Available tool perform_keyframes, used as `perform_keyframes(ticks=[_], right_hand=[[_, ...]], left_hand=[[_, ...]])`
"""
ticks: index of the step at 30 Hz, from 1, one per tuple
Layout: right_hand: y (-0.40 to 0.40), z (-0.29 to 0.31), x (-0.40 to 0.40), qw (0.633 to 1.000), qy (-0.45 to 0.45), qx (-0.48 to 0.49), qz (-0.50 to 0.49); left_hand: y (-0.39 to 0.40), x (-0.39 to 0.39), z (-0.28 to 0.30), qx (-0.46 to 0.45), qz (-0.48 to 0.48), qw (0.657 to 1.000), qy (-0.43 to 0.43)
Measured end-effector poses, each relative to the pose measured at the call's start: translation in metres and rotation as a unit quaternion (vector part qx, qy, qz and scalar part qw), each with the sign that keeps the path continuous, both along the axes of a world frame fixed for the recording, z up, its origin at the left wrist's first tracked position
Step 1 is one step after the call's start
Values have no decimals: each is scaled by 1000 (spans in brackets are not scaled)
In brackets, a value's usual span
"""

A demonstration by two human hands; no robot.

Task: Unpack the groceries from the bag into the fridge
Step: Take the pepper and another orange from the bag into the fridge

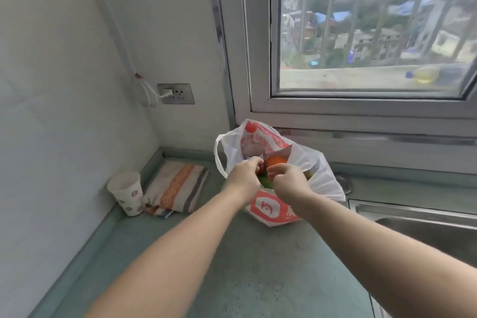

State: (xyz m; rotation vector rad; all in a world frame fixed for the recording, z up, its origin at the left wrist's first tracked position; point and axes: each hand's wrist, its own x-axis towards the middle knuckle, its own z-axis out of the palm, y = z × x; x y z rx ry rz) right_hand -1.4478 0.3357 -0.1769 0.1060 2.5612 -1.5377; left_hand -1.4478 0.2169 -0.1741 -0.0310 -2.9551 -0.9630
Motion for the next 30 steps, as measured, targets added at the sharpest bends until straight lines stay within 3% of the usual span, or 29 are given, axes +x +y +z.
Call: perform_keyframes(ticks=[6,10,14,20,22,26,30], right_hand=[[-20,-30,-41,995,-34,-10,-89],[-5,-56,-62,990,-39,121,-54],[7,-84,-56,961,-26,275,25],[20,-107,-45,978,-97,172,65],[17,-107,-47,974,-101,193,68],[8,-103,-72,960,0,275,57],[2,-98,-93,962,-21,262,78]], left_hand=[[-2,-56,-52,64,-43,996,-41],[-25,-78,-79,-47,-113,989,-83],[-51,-81,-105,-182,-183,957,-132],[-70,-79,-123,-257,-215,931,-145],[-70,-81,-121,-260,-233,928,-129],[-55,-101,-110,-239,-257,936,-16],[-39,-115,-113,-248,-278,928,-31]])
